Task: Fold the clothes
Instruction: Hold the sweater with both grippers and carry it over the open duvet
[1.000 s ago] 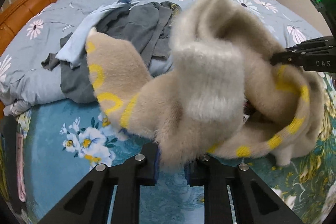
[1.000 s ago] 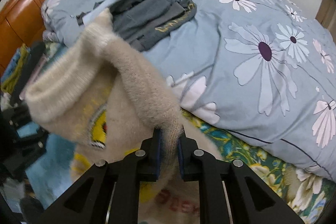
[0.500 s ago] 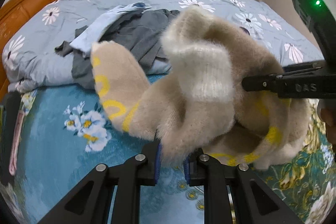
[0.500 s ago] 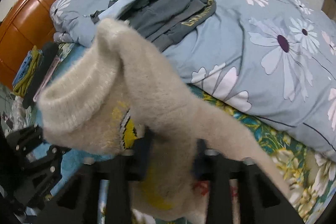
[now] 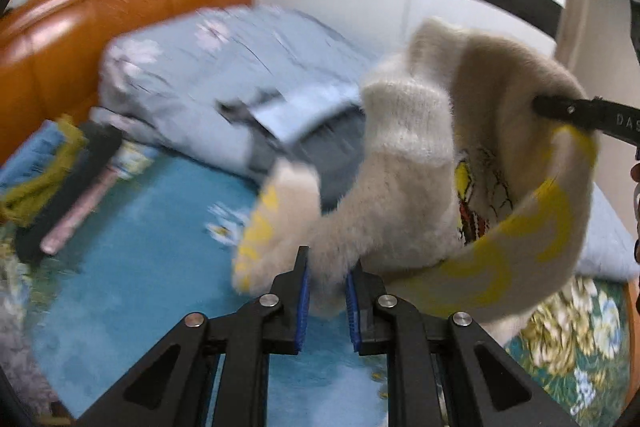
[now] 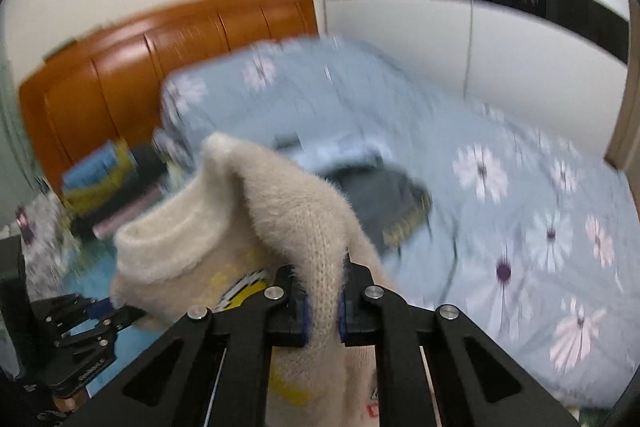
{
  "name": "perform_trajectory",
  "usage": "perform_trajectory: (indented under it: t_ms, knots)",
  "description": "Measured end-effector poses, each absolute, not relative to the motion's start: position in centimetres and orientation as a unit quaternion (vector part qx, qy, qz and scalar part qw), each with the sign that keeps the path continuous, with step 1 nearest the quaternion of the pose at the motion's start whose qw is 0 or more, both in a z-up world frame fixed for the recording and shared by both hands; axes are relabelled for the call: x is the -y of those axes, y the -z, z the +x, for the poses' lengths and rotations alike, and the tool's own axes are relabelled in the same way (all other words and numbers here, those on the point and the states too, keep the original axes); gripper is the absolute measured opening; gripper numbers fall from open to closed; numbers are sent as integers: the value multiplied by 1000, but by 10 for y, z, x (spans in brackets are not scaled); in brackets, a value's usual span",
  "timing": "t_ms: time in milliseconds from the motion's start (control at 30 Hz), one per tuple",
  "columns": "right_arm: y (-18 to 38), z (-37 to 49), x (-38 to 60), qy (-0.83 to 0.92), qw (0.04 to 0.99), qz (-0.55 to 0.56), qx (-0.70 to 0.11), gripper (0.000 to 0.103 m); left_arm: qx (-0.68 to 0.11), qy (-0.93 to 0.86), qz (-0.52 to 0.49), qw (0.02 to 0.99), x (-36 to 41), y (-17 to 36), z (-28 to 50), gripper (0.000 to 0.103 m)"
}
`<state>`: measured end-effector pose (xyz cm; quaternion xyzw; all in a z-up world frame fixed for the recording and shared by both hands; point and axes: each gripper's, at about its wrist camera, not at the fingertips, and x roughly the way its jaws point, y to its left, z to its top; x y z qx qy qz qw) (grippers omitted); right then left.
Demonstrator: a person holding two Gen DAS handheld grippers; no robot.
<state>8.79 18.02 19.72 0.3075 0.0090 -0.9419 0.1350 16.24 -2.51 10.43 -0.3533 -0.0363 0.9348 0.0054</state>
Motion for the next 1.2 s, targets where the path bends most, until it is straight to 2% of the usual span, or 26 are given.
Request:
perform_trajectory:
  t_ms: [233, 600, 800, 900, 967, 1067, 1200]
  knots:
    - [-236, 116, -177, 952, 177, 249, 3, 9, 37, -961, -269, -47, 61, -177, 223, 17]
    - [-287, 161, -172, 955, 241, 173, 6, 9, 44, -976, -205, -53, 42, -231, 338, 17]
    - [-307, 154, -142, 952, 264, 154, -24, 9, 72, -976, -195, -59, 59, -252, 355, 17]
    - [-286, 120, -88, 937, 278, 205, -54, 9, 87, -965, -228, -95, 84, -235, 336, 16]
    - [-254, 97, -47, 922, 285, 248, -86, 9, 101, -954, -254, -123, 104, -213, 322, 10]
    - [-181, 60, 7, 890, 288, 326, -135, 9, 128, -931, -307, -151, 140, -161, 298, 10]
    - [-70, 19, 66, 840, 282, 426, -184, 9, 226, -874, -393, -175, 195, -70, 282, 9]
